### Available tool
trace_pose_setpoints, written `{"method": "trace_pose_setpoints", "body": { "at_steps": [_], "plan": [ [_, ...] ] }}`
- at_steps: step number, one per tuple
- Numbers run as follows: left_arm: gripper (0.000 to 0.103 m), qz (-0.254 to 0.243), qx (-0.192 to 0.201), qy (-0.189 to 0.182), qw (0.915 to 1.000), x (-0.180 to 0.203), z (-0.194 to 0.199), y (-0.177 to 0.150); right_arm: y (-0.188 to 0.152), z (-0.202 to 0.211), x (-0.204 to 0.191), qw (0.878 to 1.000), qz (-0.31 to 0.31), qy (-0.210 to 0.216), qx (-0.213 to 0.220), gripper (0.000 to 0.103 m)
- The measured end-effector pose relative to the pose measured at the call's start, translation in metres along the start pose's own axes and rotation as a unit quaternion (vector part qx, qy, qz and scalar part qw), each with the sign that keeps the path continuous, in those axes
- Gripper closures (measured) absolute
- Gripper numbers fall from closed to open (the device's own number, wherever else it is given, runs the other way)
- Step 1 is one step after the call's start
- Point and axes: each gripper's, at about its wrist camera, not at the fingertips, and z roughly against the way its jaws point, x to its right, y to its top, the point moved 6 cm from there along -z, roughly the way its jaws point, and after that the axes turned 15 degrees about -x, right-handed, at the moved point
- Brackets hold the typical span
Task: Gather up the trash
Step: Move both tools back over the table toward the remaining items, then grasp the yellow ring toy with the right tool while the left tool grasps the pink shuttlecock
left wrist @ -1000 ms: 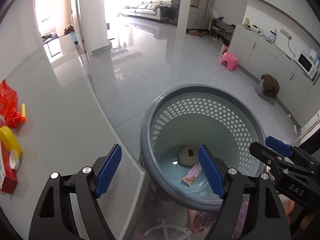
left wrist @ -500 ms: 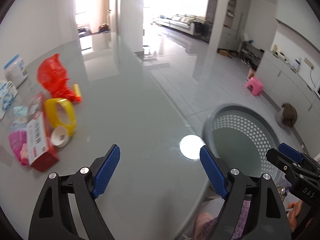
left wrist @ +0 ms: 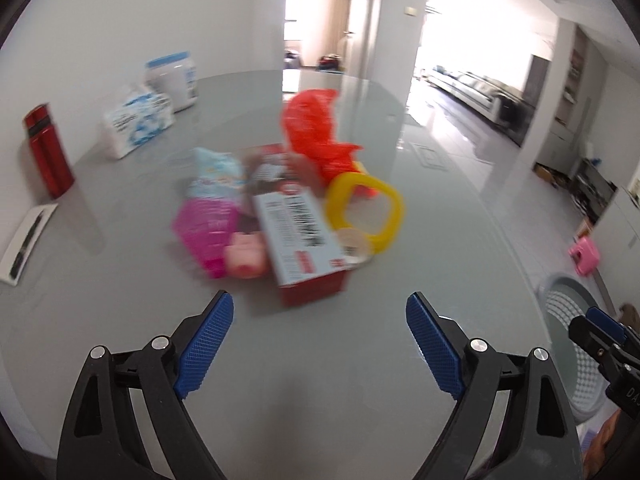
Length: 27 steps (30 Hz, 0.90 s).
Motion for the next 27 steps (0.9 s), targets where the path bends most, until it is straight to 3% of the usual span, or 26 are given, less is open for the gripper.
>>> {"method": "trace_pose_setpoints", "body": {
  "at_steps": [6,12,19,27],
  "plan": [
    [0.016,0.058,-0.005,0.039,0.9975,-0.062,-0.007,0.002,0.026,-0.029,-0.037,0.999,0.041,0.029,-0.011,0.031],
    [0.016,0.089,-0.008,0.066,0.9938,-0.101,-0.019,0.014,0.058,-0.072,-0.075,0.995,0.077,0.058,-0.039,0.031],
    [0.016,0.095,-0.019,0.082,0.9919,-0.119,-0.031,0.026,0.090,-0.110,-0.105,0.991,0.094,0.075,-0.059,0.031],
    [0.016,0.104,-0.032,0.069,0.9916,-0.125,-0.043,0.032,0.111,-0.139,-0.117,0.990,0.097,0.070,-0.075,0.032]
  ]
}}
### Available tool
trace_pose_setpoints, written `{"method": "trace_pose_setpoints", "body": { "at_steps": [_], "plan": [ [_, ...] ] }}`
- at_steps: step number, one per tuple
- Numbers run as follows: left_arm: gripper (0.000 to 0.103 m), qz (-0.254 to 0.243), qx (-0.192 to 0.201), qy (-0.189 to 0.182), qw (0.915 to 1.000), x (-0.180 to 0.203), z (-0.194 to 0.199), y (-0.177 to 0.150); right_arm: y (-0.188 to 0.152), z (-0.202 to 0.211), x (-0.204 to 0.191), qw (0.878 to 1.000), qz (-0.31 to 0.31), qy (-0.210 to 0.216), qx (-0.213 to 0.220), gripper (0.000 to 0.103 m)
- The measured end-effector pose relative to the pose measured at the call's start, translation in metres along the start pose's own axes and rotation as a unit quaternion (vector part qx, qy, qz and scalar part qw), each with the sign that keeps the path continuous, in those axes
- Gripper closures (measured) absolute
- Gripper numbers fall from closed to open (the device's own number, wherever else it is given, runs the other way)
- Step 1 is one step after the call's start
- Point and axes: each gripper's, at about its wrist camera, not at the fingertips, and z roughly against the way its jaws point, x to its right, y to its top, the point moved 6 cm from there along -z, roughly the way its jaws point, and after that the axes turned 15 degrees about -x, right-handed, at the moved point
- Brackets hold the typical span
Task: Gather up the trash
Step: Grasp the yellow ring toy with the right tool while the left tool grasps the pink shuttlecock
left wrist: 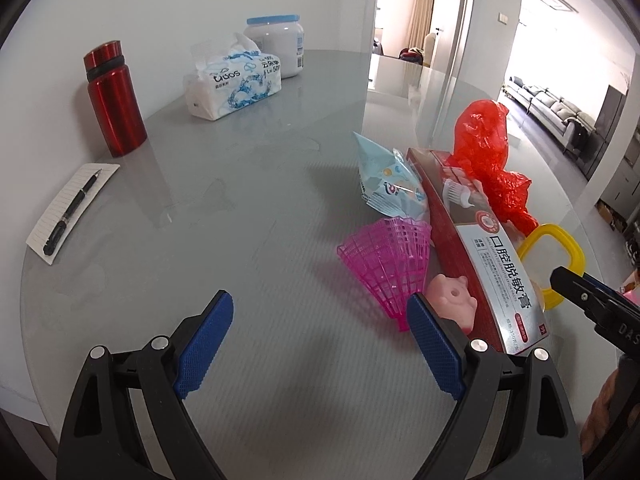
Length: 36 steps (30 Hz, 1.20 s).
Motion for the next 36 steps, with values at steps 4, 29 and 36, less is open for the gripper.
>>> {"method": "trace_pose_setpoints", "body": {
  "at_steps": [4,29,36],
  "plan": [
    [0.016,0.005,-0.008,-0.003,1.0000,-0.001,-0.007,0.000,0.004,-0.008,-0.003,1.000,0.004,0.002,-0.005,0.032],
    [0.016,0.009,-0.008,-0.014,0.9998,0.003,-0.011,0.006,0.004,0.006,-0.005,1.000,0.004,0.005,0.028,0.088],
    [0.016,0.009,-0.010,-0.018,0.9997,0.006,-0.013,0.011,0.002,0.015,-0.001,0.998,0.011,-0.035,0.046,0.088]
  ]
}}
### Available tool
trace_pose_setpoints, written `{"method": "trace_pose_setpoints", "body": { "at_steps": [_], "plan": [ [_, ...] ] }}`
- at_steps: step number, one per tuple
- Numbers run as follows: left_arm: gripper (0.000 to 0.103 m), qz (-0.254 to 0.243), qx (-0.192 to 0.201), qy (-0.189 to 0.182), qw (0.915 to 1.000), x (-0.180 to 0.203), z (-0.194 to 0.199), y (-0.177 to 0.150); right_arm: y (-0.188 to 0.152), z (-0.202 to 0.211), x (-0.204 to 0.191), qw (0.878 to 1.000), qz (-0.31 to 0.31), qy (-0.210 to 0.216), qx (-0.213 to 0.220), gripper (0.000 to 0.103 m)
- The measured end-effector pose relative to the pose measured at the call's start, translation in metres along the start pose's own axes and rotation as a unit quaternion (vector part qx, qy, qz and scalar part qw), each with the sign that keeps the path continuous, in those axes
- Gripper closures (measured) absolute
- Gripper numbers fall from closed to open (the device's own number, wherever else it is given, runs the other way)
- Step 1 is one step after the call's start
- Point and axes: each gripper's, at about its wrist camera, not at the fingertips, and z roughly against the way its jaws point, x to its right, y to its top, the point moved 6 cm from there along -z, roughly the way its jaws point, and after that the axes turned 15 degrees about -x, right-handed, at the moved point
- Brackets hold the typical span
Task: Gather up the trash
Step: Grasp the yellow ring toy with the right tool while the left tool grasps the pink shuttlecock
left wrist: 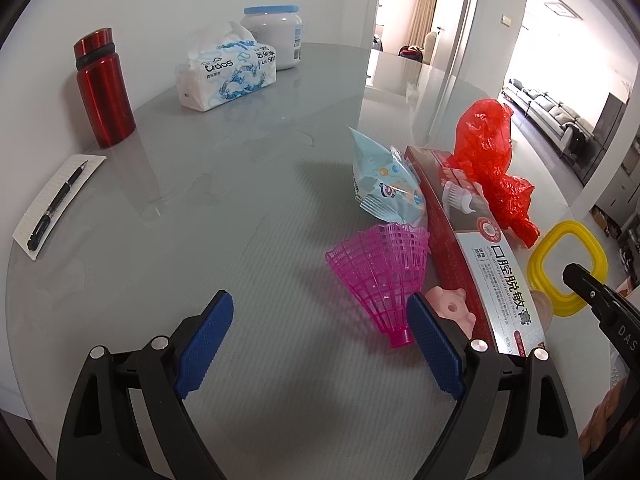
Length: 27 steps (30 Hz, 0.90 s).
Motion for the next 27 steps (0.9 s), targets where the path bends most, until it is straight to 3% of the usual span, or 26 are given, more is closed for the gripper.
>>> {"method": "trace_pose_setpoints", "body": {
  "at_steps": [17,23,27],
  "plan": [
    [0.016,-0.009,-0.015,-0.021,0.9996,0.022,-0.016,0.014,-0.010,0.008,0.018,0.999,-0.032,0.001,0.002,0.089],
    [0.016,0.006,-0.015,-0.016,0.9997,0.018,-0.021,0.017,-0.013,0.010,0.017,0.999,-0.034,0.007,-0.001,0.089],
    [0.016,0.021,-0.030,-0.031,0.9988,0.011,-0.026,0.021,-0.015,0.011,0.015,0.999,-0.031,0.009,-0.002,0.089]
  ]
}}
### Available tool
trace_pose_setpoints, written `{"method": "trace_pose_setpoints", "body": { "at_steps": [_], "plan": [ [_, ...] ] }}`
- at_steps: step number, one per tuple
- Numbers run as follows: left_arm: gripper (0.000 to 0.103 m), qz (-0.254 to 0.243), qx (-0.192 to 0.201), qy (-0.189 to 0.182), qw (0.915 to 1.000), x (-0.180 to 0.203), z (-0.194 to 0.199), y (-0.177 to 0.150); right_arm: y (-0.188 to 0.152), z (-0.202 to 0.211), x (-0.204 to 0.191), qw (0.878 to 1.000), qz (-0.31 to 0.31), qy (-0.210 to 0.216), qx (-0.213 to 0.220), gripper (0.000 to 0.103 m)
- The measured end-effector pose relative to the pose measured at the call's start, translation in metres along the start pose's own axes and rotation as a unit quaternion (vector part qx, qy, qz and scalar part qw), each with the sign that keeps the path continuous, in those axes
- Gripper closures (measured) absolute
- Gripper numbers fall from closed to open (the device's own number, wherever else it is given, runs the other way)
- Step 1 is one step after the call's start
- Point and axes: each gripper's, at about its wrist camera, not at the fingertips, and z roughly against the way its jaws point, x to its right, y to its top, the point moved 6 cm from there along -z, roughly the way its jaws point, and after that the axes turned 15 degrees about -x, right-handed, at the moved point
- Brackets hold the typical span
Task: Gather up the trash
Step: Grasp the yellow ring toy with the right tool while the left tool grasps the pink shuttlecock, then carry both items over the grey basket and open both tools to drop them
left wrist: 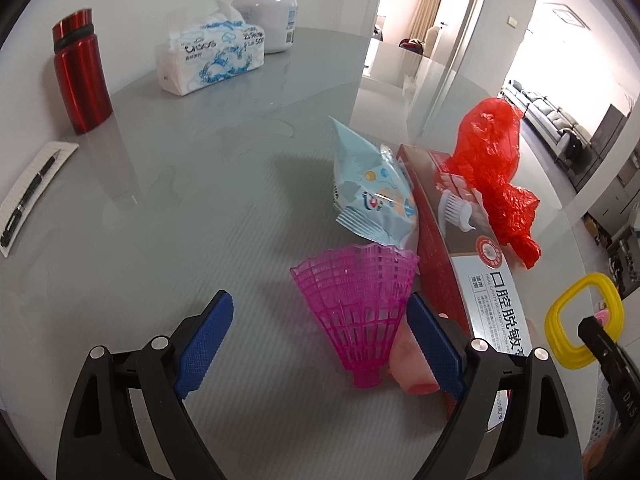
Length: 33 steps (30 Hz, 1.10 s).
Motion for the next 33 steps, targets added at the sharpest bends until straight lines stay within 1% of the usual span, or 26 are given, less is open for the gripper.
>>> {"method": "trace_pose_setpoints", "body": {
  "at_steps": [1,5,10,11,12,13,15,16,17,22,28,31,33],
  "plan": [
    [0.016,0.003,-0.002,-0.001,1.0000,-0.002,-0.001,0.001,-0.001,0.000,-0.001,1.000,0.001,0.000,0.000,0.089],
    [0.016,0.000,-0.003,0.016,0.9999,-0.008,0.000,-0.003,-0.004,0.003,-0.001,1.000,0.002,0.000,0.000,0.089],
    [0.018,0.004,-0.003,0.013,0.9999,-0.011,0.000,-0.008,-0.006,0.005,0.001,1.000,-0.002,0.001,0.002,0.089],
    [0.023,0.003,-0.003,0.012,0.9999,-0.011,0.000,-0.008,-0.006,0.006,0.002,1.000,-0.002,0.001,0.002,0.089],
    [0.032,0.001,-0.006,0.008,1.0000,-0.010,0.000,-0.009,-0.007,0.006,0.002,1.000,-0.003,0.001,0.003,0.089],
    [0.037,-0.001,-0.009,0.003,1.0000,-0.009,-0.001,-0.010,-0.007,0.007,0.002,1.000,-0.004,0.001,0.003,0.089],
    [0.052,-0.003,-0.010,-0.010,0.9999,-0.008,0.000,-0.012,-0.008,0.009,0.003,1.000,-0.005,0.001,0.004,0.089],
    [0.057,-0.004,-0.011,-0.017,0.9998,-0.007,0.001,-0.013,-0.008,0.010,0.003,1.000,-0.006,0.002,0.005,0.089],
    [0.066,-0.005,-0.013,-0.023,0.9996,-0.006,0.001,-0.013,-0.009,0.011,0.004,1.000,-0.006,0.002,0.006,0.089],
    [0.069,-0.006,-0.001,-0.029,0.9996,-0.007,0.011,-0.014,-0.013,0.015,0.005,1.000,-0.010,0.004,0.008,0.089],
    [0.069,-0.020,0.047,0.004,0.9987,-0.007,0.041,-0.014,-0.019,0.024,0.008,1.000,-0.013,0.007,0.012,0.089],
    [0.069,-0.034,0.065,0.008,0.9973,0.000,0.057,-0.017,-0.022,0.030,0.012,1.000,-0.016,0.007,0.016,0.089],
    [0.069,-0.045,0.071,0.001,0.9965,0.008,0.064,-0.020,-0.025,0.036,0.017,1.000,-0.020,0.007,0.019,0.089]
  ]
}}
